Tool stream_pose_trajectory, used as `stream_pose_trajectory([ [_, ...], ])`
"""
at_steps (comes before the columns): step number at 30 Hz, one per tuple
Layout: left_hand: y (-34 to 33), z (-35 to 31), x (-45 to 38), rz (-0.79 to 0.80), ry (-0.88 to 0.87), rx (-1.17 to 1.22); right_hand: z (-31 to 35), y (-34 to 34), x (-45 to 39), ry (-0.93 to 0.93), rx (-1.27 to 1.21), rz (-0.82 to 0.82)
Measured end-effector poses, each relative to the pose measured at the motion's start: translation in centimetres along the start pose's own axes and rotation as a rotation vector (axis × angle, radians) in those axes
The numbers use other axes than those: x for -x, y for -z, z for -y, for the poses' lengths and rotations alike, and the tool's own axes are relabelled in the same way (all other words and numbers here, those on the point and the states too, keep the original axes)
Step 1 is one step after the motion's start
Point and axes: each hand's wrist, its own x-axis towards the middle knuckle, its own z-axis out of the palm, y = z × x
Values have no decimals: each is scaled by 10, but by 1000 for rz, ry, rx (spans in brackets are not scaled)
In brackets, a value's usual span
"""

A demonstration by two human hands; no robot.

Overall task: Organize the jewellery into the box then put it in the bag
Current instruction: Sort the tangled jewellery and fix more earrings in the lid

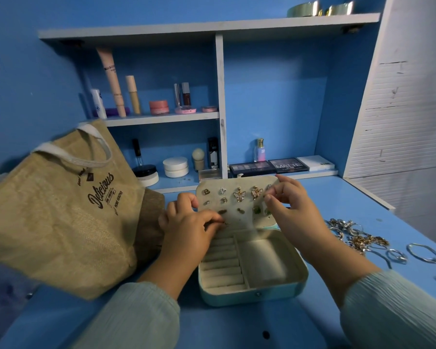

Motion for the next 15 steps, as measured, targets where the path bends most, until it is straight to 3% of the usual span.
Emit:
stream_pose_trajectory([
  [7, 5, -7, 0, 182, 98, -66, 4, -2, 1, 12, 1, -1],
  [15, 3, -7, -1, 233, 121, -82, 3, -2, 1, 20, 13, 2],
])
